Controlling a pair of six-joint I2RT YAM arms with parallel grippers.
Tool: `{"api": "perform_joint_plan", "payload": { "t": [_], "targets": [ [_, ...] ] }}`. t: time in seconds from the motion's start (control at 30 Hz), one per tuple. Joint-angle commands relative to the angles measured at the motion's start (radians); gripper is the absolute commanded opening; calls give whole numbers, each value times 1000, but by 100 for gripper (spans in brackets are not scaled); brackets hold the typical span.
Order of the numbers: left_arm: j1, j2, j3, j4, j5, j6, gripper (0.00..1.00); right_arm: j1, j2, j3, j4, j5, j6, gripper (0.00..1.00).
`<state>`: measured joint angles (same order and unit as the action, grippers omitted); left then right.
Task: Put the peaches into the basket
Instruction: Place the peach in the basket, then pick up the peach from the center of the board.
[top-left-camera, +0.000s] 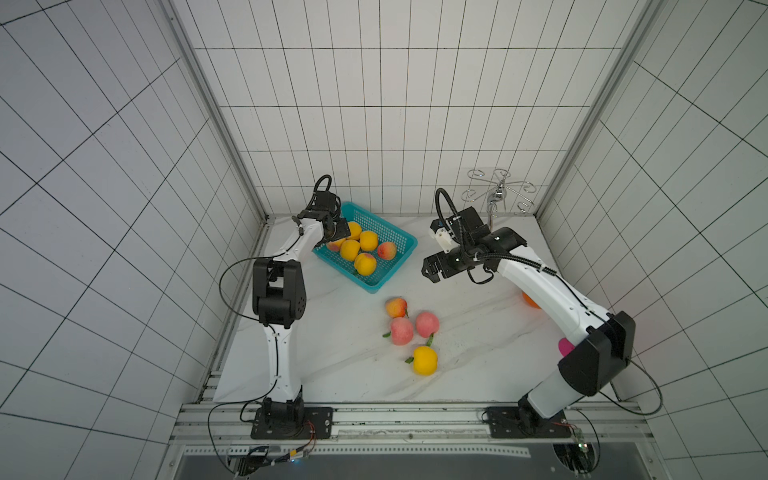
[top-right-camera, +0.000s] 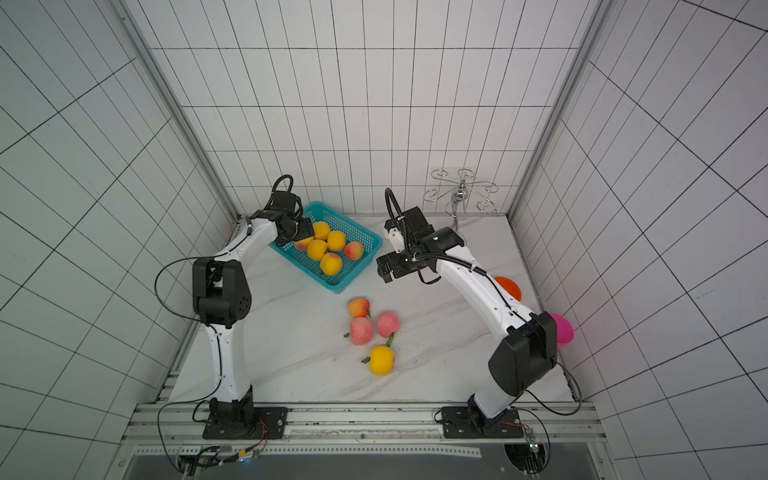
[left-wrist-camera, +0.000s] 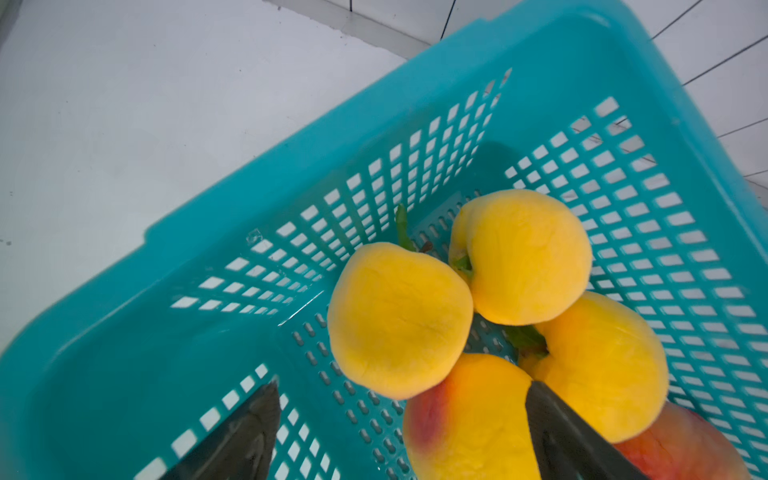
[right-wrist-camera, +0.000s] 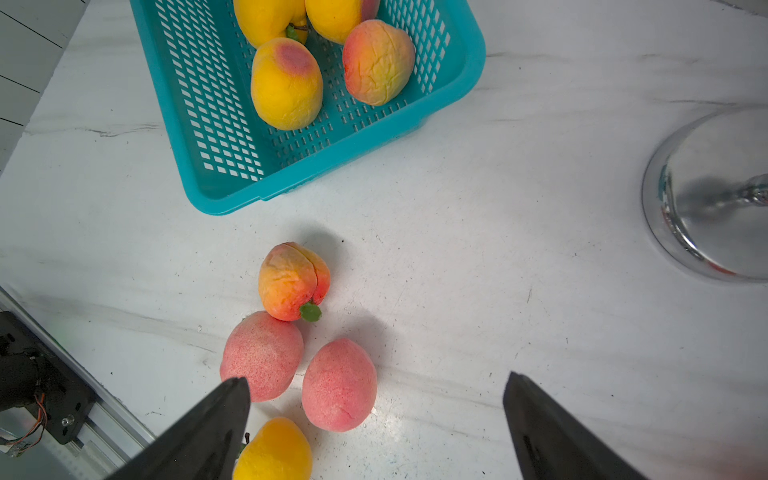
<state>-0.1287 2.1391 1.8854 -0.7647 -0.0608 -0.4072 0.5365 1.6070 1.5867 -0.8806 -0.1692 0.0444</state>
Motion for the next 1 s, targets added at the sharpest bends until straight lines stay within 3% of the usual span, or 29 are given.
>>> {"api": "perform_joint_plan", "payload": {
  "t": [0.0,0.23,0.5,0.97],
  "targets": [
    [-10,-86,-37,2,4,-1,90,-4,-43,-6,-32,10,8,99],
    [-54,-224,-124,-26,28,-14,90,-3,-87,-54,-32,18,41,99],
    [-165,-415,-264,-68,29,-52,89,-3,-143,-137,-63,7,103,99],
    [-454,-674,-508,-165,-15,-220,90,29,-283,-365,27,-61,178,99]
  ]
}}
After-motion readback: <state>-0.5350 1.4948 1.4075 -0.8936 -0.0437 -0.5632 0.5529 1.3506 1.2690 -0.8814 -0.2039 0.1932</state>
